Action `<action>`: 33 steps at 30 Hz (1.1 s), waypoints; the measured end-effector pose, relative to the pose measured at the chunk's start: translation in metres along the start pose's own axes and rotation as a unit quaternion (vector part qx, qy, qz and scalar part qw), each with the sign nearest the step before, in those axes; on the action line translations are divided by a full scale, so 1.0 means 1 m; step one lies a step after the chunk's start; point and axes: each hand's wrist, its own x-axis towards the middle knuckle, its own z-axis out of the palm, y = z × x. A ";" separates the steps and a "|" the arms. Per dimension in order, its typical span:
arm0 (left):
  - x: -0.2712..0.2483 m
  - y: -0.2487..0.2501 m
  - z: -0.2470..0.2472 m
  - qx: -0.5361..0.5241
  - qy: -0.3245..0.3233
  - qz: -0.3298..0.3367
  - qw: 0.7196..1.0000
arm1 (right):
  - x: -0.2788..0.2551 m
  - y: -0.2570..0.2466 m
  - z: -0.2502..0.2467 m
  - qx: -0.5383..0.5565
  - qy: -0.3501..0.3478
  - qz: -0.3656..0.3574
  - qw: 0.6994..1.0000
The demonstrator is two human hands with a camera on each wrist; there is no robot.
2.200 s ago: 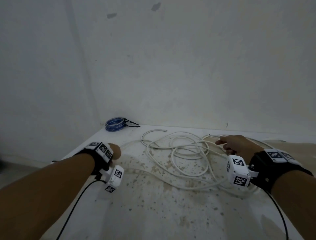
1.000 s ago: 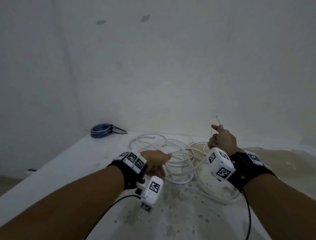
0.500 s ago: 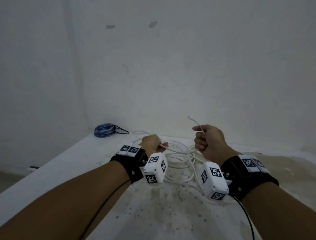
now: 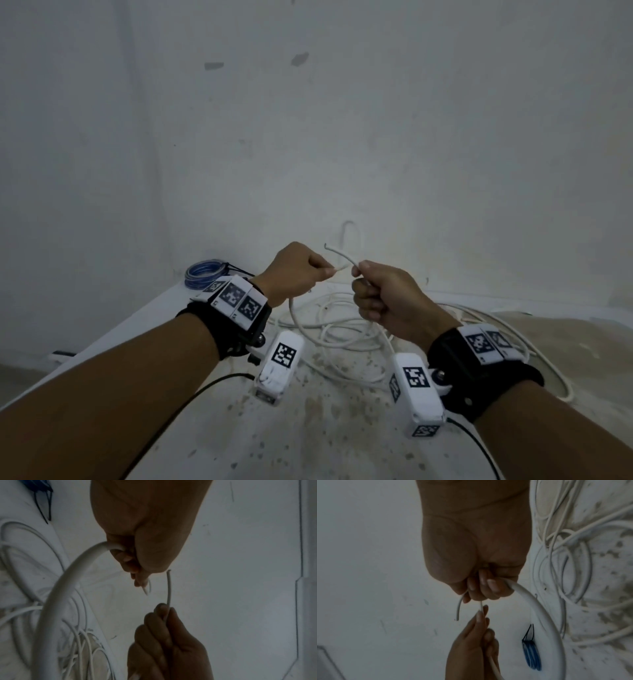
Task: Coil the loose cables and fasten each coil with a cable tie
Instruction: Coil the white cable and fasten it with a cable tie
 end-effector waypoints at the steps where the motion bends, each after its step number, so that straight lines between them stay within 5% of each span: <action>1: 0.001 0.005 -0.001 0.015 -0.010 0.019 1.000 | 0.002 -0.001 0.007 -0.013 0.007 -0.020 1.000; 5: 0.007 0.010 -0.002 0.092 -0.025 0.056 0.994 | 0.013 -0.001 0.025 -0.112 0.062 -0.056 0.990; 9: 0.006 0.002 0.002 0.050 0.039 0.052 0.997 | 0.020 0.007 0.029 -0.186 0.132 -0.099 0.969; 14: 0.007 0.003 0.007 -0.021 0.082 0.061 0.995 | 0.020 0.014 0.024 -0.099 0.139 -0.066 0.983; 19: 0.006 0.004 0.012 0.054 0.066 -0.001 0.996 | 0.019 0.010 0.011 -0.032 0.142 -0.067 0.987; 33: 0.001 0.034 0.023 -0.233 0.002 -0.029 0.972 | 0.014 0.001 0.006 0.062 0.135 -0.114 0.982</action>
